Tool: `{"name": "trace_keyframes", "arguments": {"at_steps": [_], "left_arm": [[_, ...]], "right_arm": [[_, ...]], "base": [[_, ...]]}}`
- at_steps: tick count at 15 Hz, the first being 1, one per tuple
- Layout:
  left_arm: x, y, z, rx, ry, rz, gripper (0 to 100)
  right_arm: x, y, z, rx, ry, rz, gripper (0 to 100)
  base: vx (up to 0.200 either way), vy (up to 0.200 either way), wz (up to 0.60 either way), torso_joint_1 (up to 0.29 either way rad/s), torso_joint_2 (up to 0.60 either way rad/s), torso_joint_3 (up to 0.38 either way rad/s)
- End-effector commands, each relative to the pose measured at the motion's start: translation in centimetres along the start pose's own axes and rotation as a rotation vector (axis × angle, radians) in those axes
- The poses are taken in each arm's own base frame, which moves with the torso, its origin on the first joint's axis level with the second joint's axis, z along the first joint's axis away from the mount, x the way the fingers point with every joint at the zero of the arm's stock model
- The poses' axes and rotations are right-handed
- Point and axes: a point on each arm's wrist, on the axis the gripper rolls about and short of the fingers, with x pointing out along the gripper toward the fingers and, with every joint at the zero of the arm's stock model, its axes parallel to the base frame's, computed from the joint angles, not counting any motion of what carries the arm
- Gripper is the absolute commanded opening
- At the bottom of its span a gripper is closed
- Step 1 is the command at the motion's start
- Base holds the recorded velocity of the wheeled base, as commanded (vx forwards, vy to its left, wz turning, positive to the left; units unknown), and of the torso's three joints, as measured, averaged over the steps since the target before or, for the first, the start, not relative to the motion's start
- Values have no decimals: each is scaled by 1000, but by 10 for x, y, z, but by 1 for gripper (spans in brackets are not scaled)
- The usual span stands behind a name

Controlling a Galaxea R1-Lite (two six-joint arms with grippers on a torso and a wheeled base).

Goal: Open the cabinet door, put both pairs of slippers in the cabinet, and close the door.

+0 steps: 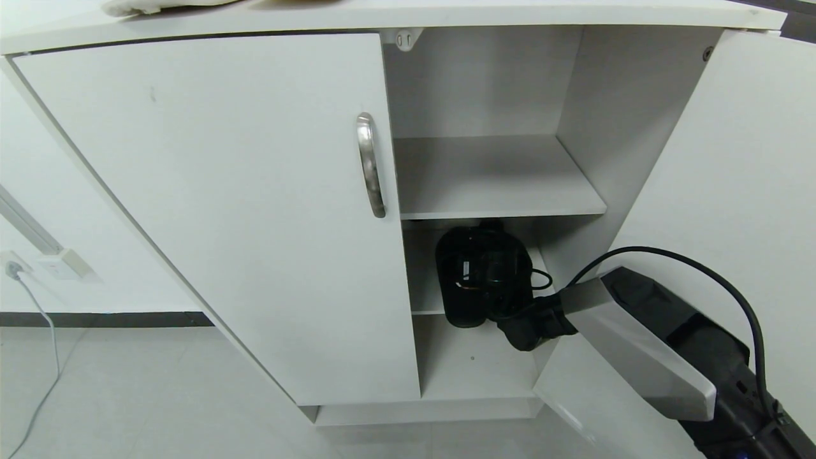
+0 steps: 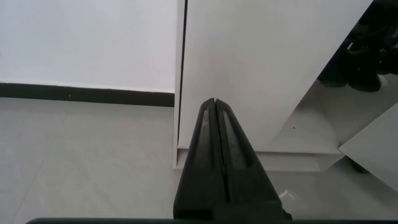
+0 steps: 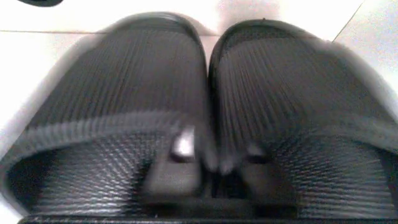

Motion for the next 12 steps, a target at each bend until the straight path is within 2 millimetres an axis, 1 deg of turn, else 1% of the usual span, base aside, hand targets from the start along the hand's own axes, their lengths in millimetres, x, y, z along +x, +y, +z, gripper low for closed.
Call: {"name": "trace_keyframes", "arguments": {"at_steps": [1, 3, 4, 5, 6, 8, 10, 12], "left_arm": [[0, 0, 0, -1, 2, 1, 0], [0, 0, 0, -1, 3, 0, 0], [0, 0, 0, -1, 1, 1, 0], [0, 0, 0, 1, 1, 1, 0], [0, 0, 0, 1, 1, 0, 0], [0, 0, 0, -1, 3, 0, 0], [0, 0, 0, -1, 2, 1, 0], [0, 0, 0, -1, 1, 1, 0]], "right_arm": [[-3, -2, -2, -9, 9, -1, 100], [-18, -6, 9, -6, 1, 9, 100], [-32, -7, 16, -6, -4, 23, 100], [-41, -8, 19, -6, -5, 32, 100], [-70, -11, 25, -8, -3, 62, 100], [-113, -17, 27, -17, 9, 133, 100], [-154, -25, 28, -24, 16, 200, 100], [-187, -32, 27, -21, 10, 277, 100]], "base": [[0, 0, 0, 0, 0, 0], [0, 0, 0, 0, 0, 0], [0, 0, 0, 0, 0, 0], [0, 0, 0, 0, 0, 0], [0, 0, 0, 0, 0, 0], [0, 0, 0, 0, 0, 0], [0, 0, 0, 0, 0, 0], [0, 0, 0, 0, 0, 0]]}}
